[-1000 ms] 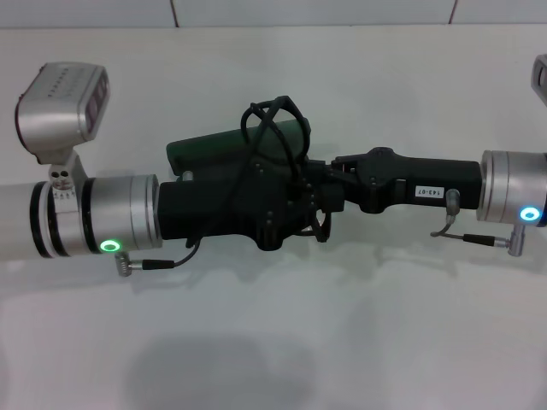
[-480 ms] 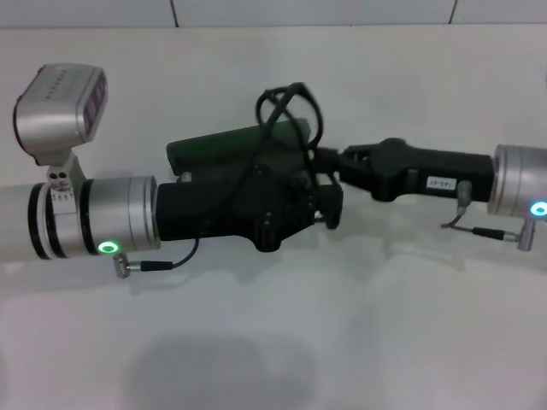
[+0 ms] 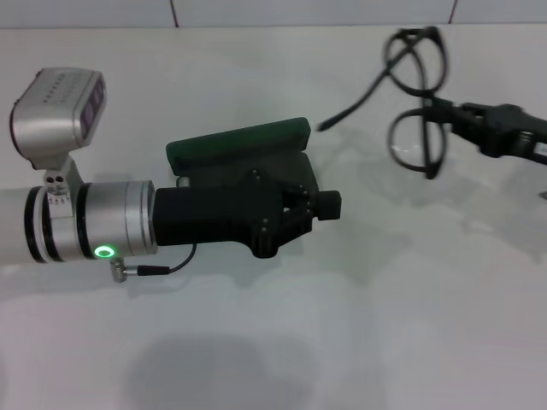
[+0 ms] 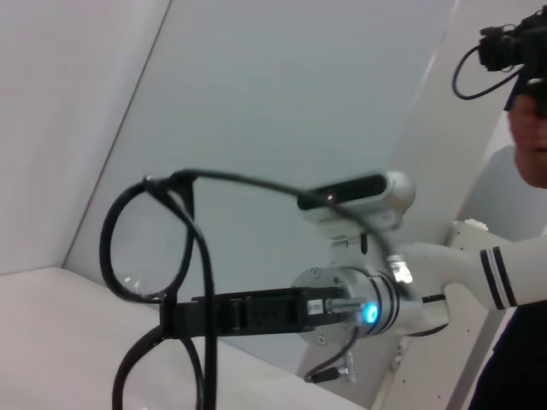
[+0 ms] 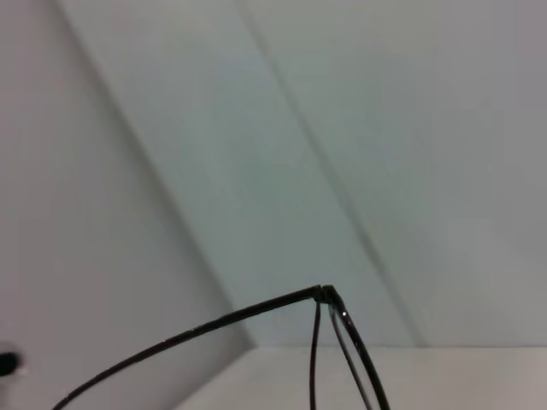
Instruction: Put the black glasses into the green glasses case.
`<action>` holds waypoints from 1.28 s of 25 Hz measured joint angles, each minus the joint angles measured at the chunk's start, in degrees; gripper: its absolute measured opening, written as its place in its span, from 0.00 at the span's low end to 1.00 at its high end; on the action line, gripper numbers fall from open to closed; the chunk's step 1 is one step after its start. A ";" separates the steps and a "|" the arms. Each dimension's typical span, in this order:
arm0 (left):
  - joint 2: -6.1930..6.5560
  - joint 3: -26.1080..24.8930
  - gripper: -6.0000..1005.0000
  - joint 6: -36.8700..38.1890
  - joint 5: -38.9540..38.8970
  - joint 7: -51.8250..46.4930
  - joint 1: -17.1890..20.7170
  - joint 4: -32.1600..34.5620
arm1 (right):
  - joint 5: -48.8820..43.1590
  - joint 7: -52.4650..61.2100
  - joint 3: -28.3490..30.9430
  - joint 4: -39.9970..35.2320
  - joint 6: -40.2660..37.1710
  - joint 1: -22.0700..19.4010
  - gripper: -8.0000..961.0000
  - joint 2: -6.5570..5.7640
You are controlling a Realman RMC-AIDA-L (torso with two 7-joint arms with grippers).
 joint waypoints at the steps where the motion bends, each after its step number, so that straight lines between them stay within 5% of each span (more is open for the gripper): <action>1: 0.02 0.00 0.00 0.18 0.00 0.00 0.00 0.07 | -0.02 -0.19 0.24 -0.01 0.26 -0.62 0.04 -0.64; 7: 0.06 -0.08 0.00 1.57 -0.39 -0.06 0.03 0.99 | -2.97 -1.63 0.34 0.04 3.02 -2.41 0.04 -1.75; 22: -0.21 -0.11 0.00 3.98 -2.06 0.27 -1.01 1.03 | -9.15 -4.29 -0.55 -0.27 3.13 0.59 0.04 4.33; 32: -0.29 -0.02 0.00 3.90 -2.92 0.21 -1.58 0.58 | -10.98 -4.57 -2.17 -0.41 2.02 2.33 0.04 5.54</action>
